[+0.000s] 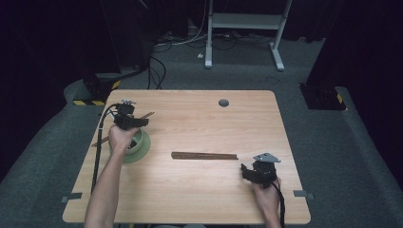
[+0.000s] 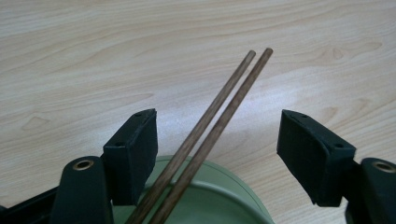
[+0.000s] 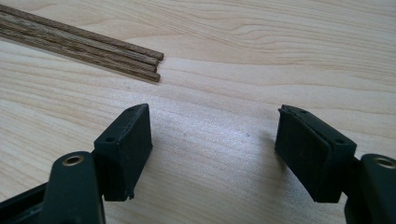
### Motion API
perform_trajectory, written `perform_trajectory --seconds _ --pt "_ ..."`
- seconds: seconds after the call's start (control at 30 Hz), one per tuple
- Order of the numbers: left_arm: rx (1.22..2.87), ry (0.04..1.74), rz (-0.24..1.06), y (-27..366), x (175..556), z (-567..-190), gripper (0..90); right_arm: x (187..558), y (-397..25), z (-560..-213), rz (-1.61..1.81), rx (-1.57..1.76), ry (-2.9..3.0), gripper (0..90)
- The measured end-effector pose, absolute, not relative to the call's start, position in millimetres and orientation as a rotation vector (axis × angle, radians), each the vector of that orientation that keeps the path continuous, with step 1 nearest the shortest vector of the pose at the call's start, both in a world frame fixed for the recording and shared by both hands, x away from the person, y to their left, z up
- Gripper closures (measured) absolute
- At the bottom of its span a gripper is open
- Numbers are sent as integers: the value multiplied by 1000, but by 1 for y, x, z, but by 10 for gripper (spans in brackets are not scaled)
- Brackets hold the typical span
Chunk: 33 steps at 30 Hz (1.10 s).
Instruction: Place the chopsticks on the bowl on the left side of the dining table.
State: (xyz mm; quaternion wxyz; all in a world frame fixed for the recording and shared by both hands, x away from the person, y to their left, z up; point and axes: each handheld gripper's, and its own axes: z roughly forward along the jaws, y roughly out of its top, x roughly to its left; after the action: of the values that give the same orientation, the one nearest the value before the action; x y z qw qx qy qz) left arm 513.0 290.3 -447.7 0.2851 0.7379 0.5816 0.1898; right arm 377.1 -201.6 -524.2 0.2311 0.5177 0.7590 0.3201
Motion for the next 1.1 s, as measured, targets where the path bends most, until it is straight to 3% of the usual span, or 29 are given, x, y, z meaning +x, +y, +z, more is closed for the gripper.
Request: perform_trajectory --seconds 1.1 --pt "2019 1447 444 278 492 -443 301 377 -201 -524 881 1422 2089 267"
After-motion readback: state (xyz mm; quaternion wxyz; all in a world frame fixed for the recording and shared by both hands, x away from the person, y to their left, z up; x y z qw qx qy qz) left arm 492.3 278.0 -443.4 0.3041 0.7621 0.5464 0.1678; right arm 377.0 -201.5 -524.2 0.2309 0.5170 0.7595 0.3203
